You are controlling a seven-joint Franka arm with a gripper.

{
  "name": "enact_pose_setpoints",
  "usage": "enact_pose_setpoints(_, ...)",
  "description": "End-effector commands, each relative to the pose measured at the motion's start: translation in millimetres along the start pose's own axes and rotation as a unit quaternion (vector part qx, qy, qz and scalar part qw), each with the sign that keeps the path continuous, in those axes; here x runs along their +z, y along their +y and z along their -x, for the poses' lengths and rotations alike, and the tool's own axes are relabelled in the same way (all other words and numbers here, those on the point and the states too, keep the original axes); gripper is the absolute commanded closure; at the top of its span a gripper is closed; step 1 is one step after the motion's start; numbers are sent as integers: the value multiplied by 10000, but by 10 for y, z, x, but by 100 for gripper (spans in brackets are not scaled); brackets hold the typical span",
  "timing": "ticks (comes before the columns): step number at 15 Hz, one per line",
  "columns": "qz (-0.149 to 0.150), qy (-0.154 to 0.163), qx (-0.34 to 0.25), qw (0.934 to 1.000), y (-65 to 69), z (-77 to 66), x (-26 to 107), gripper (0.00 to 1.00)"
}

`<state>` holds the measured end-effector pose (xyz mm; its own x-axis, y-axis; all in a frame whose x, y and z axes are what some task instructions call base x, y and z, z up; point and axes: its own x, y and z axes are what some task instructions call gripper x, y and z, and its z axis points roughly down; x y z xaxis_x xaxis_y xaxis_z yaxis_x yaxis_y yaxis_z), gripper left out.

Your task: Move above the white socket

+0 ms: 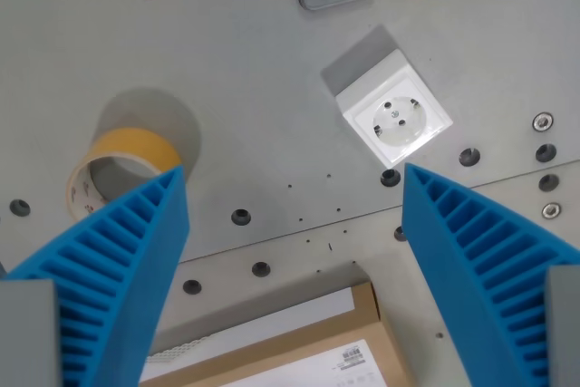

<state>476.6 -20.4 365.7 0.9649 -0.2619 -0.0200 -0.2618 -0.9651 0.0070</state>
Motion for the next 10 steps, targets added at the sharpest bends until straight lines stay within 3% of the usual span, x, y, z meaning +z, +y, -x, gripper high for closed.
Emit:
enact_pose_setpoints(1,-9,306,860,9958,62,48,116,0)
enact_pose_setpoints(5,-19,493,1402,9889,123,97,283,0)
enact_pose_setpoints(10,-50,567,2149,9750,216,173,517,0)
